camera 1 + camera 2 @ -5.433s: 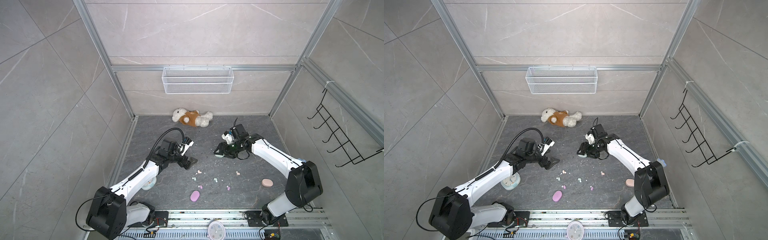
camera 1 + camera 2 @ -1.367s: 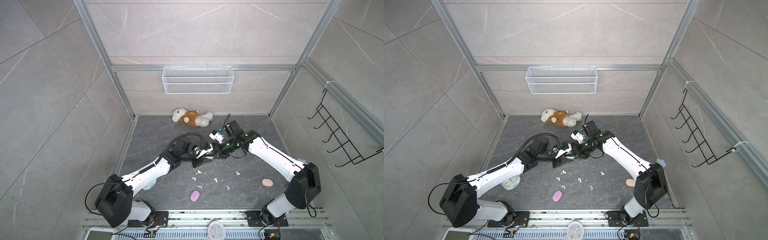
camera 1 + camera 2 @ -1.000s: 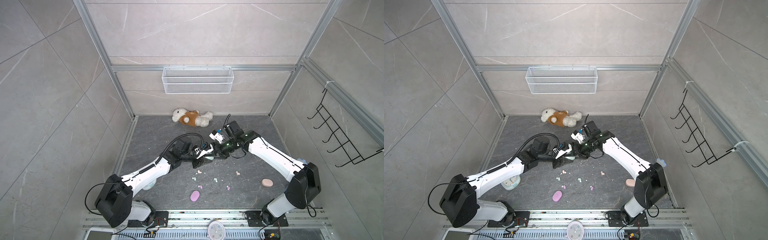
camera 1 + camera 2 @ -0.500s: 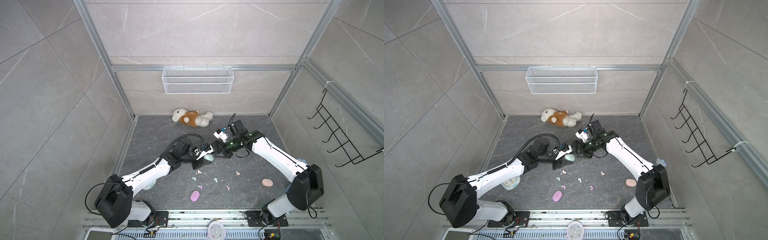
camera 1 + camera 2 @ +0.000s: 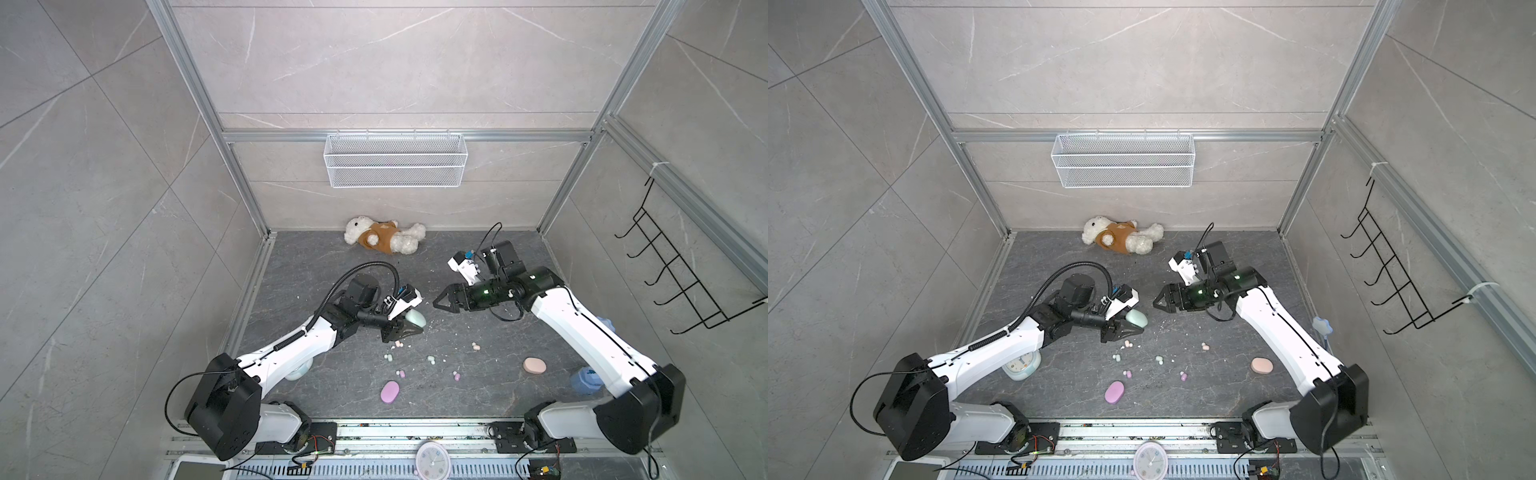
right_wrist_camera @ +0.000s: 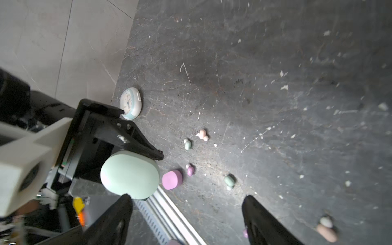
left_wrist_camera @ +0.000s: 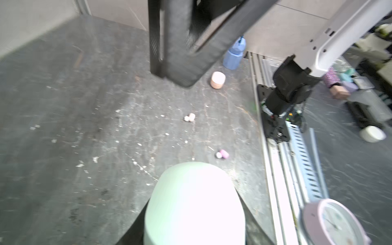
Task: Insert the wireless bluetooth earbuds into the charging case
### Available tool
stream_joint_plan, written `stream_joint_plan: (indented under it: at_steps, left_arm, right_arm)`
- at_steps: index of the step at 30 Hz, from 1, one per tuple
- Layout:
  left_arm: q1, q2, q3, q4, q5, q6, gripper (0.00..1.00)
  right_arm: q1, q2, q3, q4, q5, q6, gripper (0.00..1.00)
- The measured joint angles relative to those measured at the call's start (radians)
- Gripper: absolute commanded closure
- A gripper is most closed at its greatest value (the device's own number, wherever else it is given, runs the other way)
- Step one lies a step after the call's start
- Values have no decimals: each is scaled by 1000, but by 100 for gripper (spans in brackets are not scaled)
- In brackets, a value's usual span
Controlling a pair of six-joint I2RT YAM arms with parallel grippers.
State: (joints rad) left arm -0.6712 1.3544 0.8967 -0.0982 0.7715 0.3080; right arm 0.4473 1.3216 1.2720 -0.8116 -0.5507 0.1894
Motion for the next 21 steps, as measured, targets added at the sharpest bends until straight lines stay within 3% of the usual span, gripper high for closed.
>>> stream_joint_plan:
  at_steps: [4, 10, 21]
  left_arm:
    - [0, 0, 48, -57, 70, -10, 81]
    - [0, 18, 119, -96, 147, -25, 81]
    - [0, 40, 137, -126, 182, -33, 81]
  right_arm:
    - [72, -111, -20, 5, 77, -119, 16]
    - [160, -136, -32, 31, 145, -234, 17]
    - [242, -112, -39, 74, 204, -277, 18]
